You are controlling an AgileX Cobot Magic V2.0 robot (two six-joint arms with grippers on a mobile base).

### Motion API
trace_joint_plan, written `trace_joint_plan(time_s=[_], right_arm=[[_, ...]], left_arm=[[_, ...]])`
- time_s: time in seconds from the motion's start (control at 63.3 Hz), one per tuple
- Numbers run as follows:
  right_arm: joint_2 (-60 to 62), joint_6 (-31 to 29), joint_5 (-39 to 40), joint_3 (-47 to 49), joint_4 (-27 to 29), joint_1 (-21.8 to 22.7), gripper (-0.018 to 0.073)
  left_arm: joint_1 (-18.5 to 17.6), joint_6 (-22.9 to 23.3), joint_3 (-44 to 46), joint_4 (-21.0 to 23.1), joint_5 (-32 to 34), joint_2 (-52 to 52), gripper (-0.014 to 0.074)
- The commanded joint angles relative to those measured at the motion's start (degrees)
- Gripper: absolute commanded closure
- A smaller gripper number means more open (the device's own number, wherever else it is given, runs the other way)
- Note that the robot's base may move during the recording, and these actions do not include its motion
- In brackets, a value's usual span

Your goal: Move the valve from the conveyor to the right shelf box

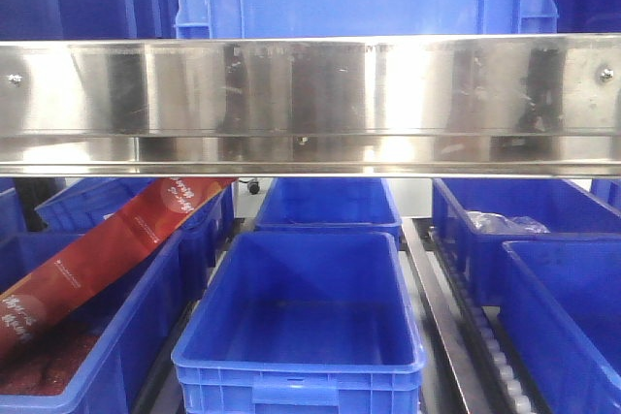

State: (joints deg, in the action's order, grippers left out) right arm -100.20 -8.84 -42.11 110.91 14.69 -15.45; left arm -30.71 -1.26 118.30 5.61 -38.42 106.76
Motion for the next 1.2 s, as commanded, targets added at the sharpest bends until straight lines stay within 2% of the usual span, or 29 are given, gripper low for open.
trace_joint_plan(time_s=[0.0,0.126,0.269,0.474,0.664,0.838,1.059,1.186], right_arm=[[2.67,-0.26,0.64,0.08,0.15,0.03,0.0722],[7.07,-0.26,5.94,-4.99,0.05,0.03,0.0722],[14.83,-0.26,15.1,-16.81,-0.5,0.03,0.0722],[26.85,-0.26,26.12,-33.97,-2.09,0.03,0.0722],[37.9,-0.26,33.02,-48.57,-2.22,0.03,0.0722],[47.2,-0.26,39.53,-63.14,-2.22,0.03,0.0722],[58.49,-0.26,39.54,-77.04,-2.22,0.03,0.0722],[64.13,-0.26,38.29,-79.18,-2.22,0.03,0.0722]], left_arm=[[1.66,3.39,0.66,0.25,-1.79,-2.78,0.0708],[1.94,3.39,-1.65,-1.9,-3.16,-6.62,0.0708],[1.94,3.39,-7.99,-2.37,1.29,-11.76,0.0708],[1.94,3.39,-24.75,-4.56,10.16,-22.11,0.0708],[2.62,3.39,-46.9,-4.24,26.35,-34.7,0.0708],[6.98,3.39,-64.89,-2.77,34.03,-46.03,0.0708],[15.89,3.39,-81.69,-2.77,34.85,-62.02,0.0708],[18.59,3.39,-86.84,-2.77,34.73,-68.9,0.0708]])
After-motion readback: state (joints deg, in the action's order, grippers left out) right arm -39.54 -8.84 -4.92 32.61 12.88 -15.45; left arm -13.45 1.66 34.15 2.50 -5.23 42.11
